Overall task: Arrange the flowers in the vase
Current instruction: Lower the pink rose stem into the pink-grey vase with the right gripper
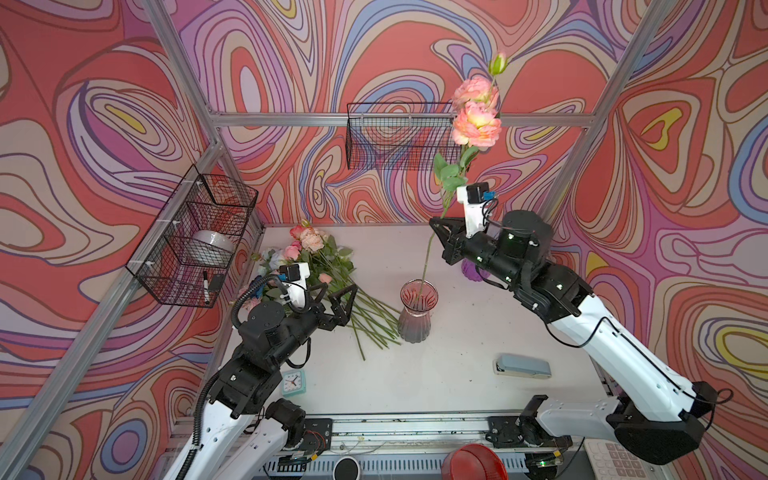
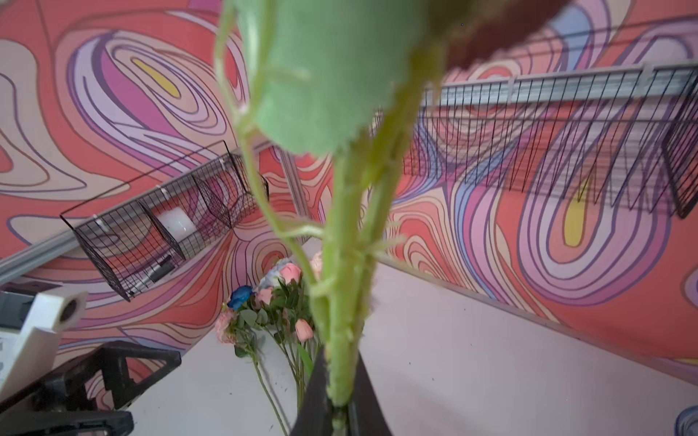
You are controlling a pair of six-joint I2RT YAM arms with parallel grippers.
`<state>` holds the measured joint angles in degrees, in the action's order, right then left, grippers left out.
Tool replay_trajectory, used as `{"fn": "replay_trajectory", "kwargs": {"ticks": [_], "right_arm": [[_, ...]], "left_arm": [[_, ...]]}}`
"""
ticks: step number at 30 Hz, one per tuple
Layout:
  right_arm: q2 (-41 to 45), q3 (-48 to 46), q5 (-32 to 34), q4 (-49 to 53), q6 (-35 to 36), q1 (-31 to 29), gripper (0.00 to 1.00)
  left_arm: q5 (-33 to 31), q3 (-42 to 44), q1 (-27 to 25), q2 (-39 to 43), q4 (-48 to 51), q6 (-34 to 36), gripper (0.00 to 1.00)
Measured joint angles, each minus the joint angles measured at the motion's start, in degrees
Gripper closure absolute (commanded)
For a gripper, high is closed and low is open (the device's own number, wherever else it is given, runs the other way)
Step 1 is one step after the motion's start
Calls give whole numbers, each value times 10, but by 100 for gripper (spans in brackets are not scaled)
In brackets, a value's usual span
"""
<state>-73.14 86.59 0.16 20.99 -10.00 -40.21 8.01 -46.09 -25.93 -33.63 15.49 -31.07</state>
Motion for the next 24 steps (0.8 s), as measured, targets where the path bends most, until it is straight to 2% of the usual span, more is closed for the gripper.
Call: {"fn": "replay_trajectory", "kwargs": {"ticks": [4,13,16,19,24], "right_arm": [[-19,-59,-2,-16,-17,0,100],[-29,-115,-6,-24,-48,0,44],[-21,-118,-8,-24,-54,0,38],[0,-130,-8,-24,-62,0,37],[54,-158,-9,-24,-73,0,37]], "left_arm": [[-9,10,0,-2,3,-1,3],[-17,17,0,-29,16,-7,3],[-19,17,0,-38,20,-9,4],[-23,17,0,-49,25,-11,6],[-29,17,1,-81,30,-13,16]]}}
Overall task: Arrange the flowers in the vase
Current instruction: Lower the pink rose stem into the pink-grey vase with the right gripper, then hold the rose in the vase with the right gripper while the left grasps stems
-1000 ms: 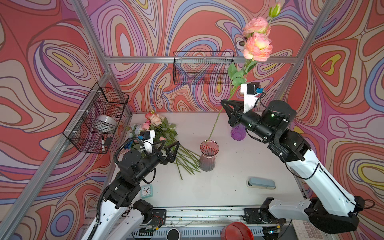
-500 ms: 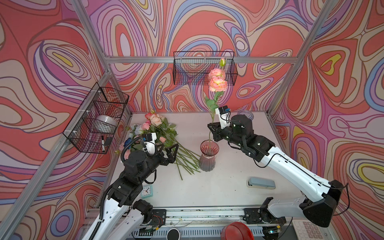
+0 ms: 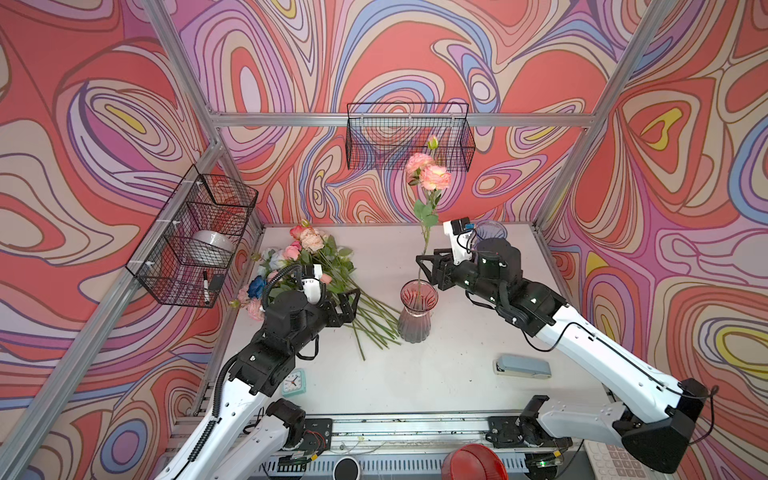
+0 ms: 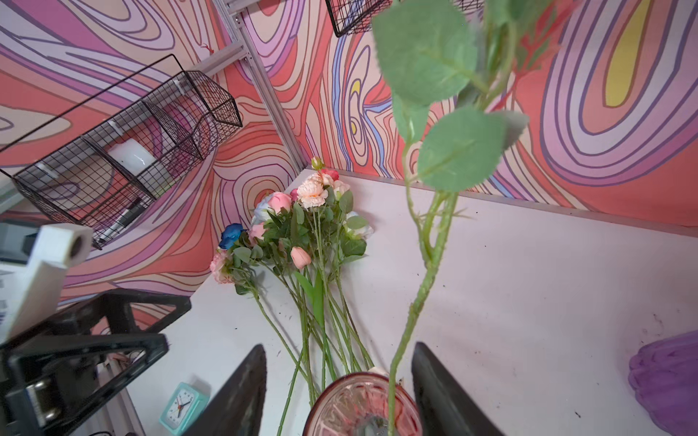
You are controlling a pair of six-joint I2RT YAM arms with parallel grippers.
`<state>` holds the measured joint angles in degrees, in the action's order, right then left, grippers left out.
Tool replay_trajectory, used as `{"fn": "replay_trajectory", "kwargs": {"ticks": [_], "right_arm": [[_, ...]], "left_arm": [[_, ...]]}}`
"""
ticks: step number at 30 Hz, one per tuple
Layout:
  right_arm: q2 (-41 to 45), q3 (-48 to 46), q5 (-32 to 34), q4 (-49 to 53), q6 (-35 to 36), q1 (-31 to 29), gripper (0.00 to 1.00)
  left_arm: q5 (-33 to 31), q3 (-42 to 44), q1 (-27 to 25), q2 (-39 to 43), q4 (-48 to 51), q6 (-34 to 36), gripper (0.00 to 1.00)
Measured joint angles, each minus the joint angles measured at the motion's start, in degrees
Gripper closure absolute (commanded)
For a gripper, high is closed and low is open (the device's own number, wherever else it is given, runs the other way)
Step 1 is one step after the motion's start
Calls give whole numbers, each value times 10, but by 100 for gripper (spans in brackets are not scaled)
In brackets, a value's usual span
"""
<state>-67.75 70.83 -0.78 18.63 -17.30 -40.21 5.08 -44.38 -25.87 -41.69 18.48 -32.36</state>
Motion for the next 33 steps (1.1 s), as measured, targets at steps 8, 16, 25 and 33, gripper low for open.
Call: {"fn": "replay_trajectory", "kwargs": {"ticks": [8,16,25,33], "right_arm": [[77,-47,-14,-3,-14,0,47],[105,-74,-16,-6,-22,0,53],[124,-102,-10,-5,-24,0,56],[141,-109,-1,1,-24,0,57]], "left_arm": [[27,2,68,-111,-13,-41,47],[48,9,89,-251,-78,-98,54],[50,-30,155,-369,-119,-124,64],[42,-155,184,-491,-127,-122,69]]}}
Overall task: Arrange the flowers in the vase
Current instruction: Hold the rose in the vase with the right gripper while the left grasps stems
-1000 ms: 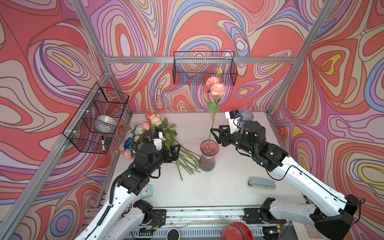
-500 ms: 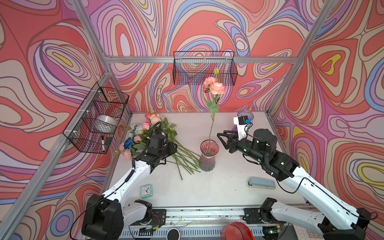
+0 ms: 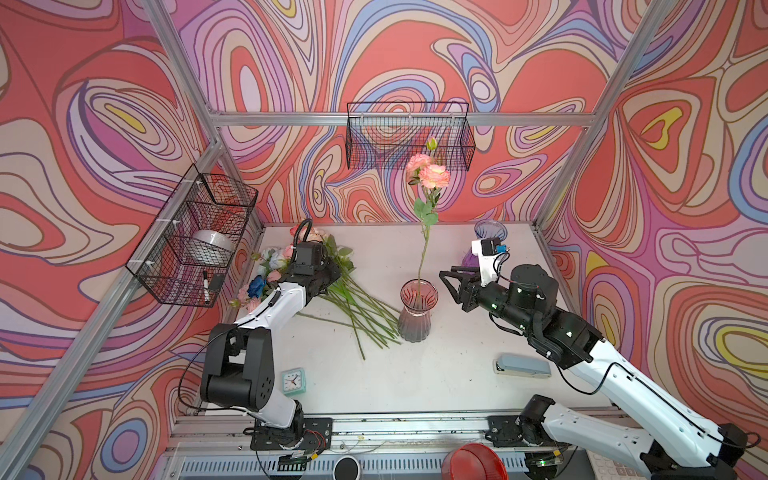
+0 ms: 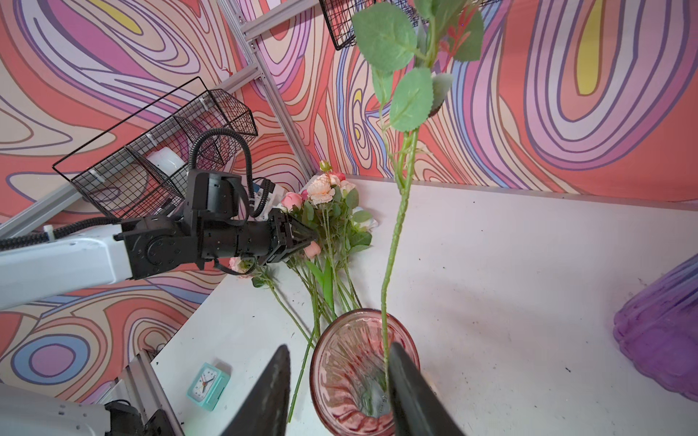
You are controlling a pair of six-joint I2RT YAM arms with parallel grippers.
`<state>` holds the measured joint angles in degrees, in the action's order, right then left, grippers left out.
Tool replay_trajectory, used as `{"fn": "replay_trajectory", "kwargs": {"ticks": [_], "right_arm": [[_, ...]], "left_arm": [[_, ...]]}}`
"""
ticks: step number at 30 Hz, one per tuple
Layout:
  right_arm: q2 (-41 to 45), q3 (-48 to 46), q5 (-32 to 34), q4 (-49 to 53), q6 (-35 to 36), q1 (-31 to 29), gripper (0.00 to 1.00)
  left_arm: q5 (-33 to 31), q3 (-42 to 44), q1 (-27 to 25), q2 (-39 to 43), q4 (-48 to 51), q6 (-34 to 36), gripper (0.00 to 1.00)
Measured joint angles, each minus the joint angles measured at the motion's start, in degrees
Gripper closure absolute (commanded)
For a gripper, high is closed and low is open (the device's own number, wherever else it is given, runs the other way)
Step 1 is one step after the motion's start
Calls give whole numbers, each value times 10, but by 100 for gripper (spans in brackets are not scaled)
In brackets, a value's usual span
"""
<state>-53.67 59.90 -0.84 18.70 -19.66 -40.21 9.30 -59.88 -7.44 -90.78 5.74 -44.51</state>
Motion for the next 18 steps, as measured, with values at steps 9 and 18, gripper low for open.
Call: {"fn": "replay_trajectory", "kwargs": {"ticks": [9,18], "right_arm": [[16,0,14,11,0,0,58],[18,-2,21,16,0,0,59]], "left_arm": [[-30,-82,0,-78,47,17,69],[-40,-89,0,-121,70,25,72]]}}
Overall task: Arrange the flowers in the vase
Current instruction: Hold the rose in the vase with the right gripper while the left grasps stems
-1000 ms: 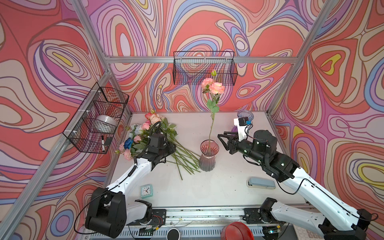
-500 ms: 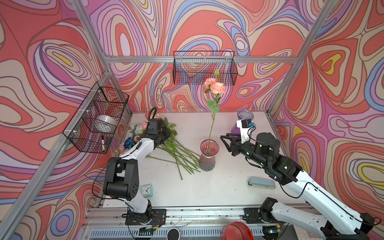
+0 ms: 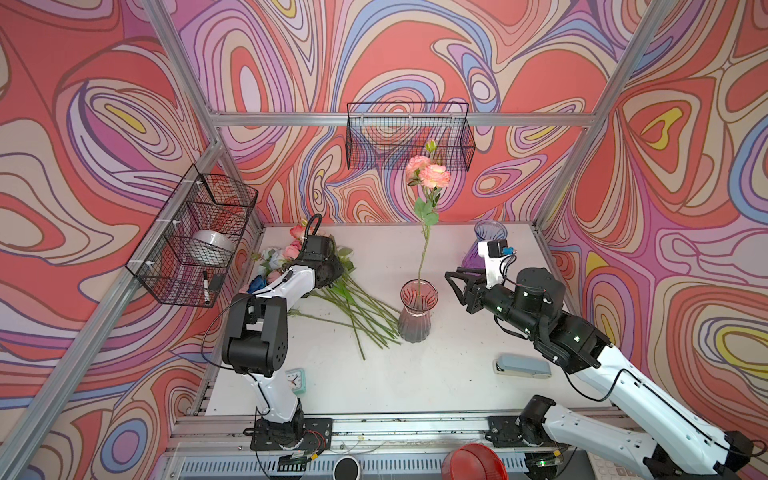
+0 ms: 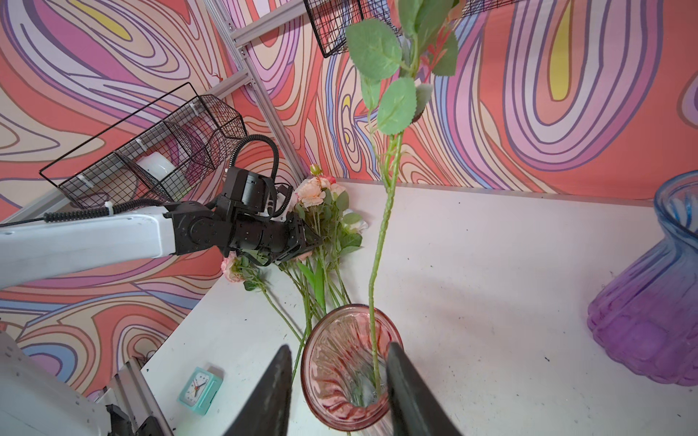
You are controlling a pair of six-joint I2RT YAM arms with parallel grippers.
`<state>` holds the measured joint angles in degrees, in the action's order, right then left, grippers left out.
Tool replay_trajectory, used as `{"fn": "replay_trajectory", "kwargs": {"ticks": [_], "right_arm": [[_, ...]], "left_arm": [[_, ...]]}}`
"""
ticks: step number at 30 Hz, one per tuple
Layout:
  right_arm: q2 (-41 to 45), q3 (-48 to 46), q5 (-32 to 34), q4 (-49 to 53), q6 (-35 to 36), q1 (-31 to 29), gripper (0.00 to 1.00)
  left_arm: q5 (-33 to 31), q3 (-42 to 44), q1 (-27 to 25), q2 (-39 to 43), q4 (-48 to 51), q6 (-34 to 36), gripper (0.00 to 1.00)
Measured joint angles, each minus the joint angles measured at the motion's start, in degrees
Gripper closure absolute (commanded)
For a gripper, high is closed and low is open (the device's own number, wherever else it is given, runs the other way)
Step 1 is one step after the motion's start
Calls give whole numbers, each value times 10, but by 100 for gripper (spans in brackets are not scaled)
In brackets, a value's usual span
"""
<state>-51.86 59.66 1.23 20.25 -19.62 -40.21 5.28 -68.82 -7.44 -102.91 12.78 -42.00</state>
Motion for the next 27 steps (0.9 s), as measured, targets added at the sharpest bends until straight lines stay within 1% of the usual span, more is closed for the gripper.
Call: {"fn": "replay_trajectory", "kwargs": {"ticks": [4,9,14,18,24,27], "right_arm": [[0,0,2,0,0,0,59],[-1,0,3,0,0,0,60],[-1,0,5,2,0,0,60],[-1,0,5,4,0,0,61],[-5,0,5,9,0,0,60],[-7,0,5,11,0,0,60]], "left_arm": [[0,-7,0,-10,1,0,72],[0,-24,0,-22,1,1,87],[1,-27,0,-30,0,2,89],[1,-27,0,-31,0,2,99],[7,-27,0,-27,-2,-2,100],[11,-27,0,-8,-1,-3,100]]}}
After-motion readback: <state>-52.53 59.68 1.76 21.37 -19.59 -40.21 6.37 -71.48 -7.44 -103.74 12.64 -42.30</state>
